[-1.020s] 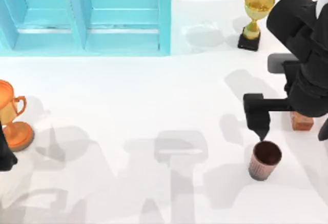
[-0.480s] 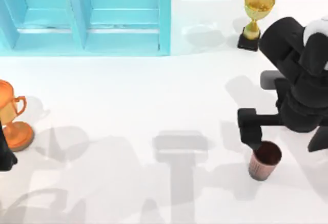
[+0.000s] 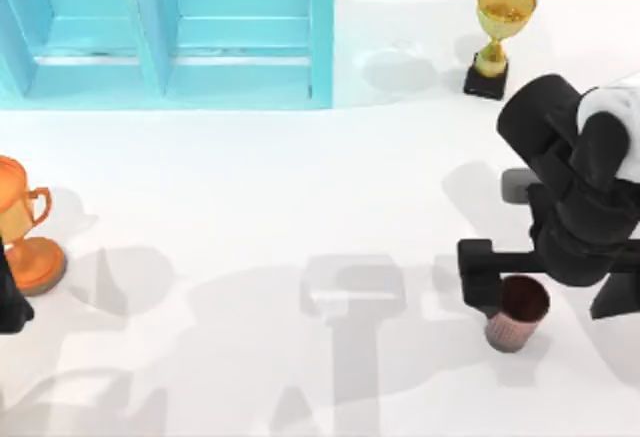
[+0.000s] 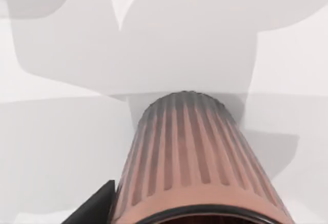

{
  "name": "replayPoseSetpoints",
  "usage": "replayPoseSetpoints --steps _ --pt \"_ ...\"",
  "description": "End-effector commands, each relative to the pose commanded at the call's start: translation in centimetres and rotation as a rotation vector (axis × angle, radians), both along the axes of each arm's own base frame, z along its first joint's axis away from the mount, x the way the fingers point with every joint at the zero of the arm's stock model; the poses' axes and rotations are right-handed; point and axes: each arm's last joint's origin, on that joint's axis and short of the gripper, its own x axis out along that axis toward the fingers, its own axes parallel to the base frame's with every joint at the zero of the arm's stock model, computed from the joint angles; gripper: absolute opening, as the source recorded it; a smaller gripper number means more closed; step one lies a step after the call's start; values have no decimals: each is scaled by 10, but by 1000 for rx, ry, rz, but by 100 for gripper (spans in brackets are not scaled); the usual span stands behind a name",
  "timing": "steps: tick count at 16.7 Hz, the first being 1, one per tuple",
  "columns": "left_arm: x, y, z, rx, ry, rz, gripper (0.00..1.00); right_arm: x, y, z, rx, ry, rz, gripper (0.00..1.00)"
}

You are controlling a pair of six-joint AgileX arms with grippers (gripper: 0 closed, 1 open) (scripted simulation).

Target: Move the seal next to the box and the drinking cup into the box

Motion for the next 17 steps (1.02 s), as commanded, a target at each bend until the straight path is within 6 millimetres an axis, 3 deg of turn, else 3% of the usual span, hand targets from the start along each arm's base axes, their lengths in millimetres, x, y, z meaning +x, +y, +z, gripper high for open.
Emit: replayPoseSetpoints --steps 1,14,17 --pt "0 0 0 0 0 0 100 0 0 0 0 0 0 100" --pt "0 0 0 0 0 0 100 0 0 0 0 0 0 2" --pt "0 0 0 0 0 0 100 0 0 0 0 0 0 0"
